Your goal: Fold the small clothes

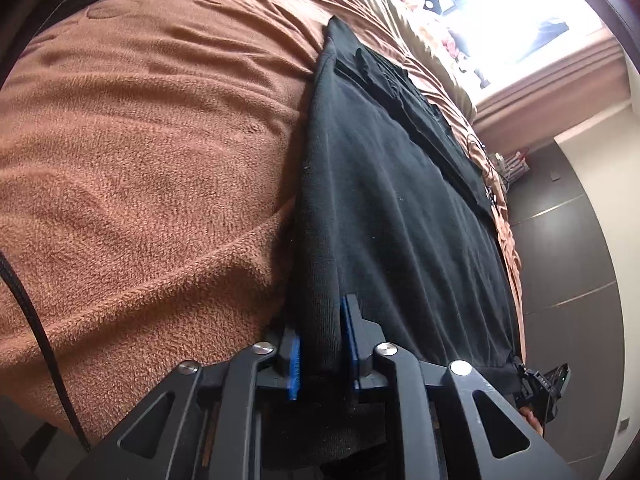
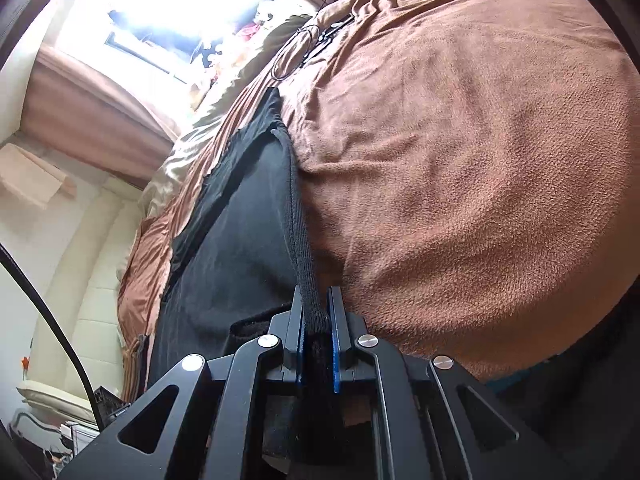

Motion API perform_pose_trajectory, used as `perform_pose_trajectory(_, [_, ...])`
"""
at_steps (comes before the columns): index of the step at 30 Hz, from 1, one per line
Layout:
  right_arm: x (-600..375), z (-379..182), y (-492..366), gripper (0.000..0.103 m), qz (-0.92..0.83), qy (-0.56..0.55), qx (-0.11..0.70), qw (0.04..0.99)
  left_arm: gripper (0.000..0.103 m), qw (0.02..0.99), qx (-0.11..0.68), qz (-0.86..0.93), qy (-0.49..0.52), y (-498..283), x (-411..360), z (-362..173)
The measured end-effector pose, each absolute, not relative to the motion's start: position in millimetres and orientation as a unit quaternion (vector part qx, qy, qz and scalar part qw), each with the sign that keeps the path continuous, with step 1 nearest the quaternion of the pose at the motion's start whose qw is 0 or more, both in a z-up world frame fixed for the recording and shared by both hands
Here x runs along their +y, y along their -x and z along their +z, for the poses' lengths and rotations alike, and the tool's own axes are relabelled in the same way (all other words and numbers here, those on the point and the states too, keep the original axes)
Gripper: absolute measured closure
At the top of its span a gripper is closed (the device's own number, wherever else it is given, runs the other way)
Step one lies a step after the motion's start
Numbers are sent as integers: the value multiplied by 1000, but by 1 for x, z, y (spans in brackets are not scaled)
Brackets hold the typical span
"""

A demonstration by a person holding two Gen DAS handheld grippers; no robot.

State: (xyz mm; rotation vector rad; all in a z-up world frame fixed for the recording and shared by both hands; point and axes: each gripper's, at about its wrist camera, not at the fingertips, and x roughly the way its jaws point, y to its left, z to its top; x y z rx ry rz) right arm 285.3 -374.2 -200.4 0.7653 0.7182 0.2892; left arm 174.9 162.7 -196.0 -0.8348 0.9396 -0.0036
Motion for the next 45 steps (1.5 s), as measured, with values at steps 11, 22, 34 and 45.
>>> perform_pose_trajectory(11, [-363, -163, -256, 97, 188, -358, 297, 865, 97, 842, 377, -4, 386, -151, 174, -135])
perform_pose_trajectory(22, [-374, -148, -194, 97, 202, -353, 276, 871, 97, 860, 340, -16, 381, -114, 168, -82])
perform_pose_trajectory(34, [-391, -138, -121, 97, 233, -334, 256, 877, 97, 872, 315, -29, 373, -42, 156, -52])
perform_pose_trajectory(45, [-399, -152, -74, 97, 246, -324, 265, 874, 97, 880, 303, -39, 365, 25, 147, -52])
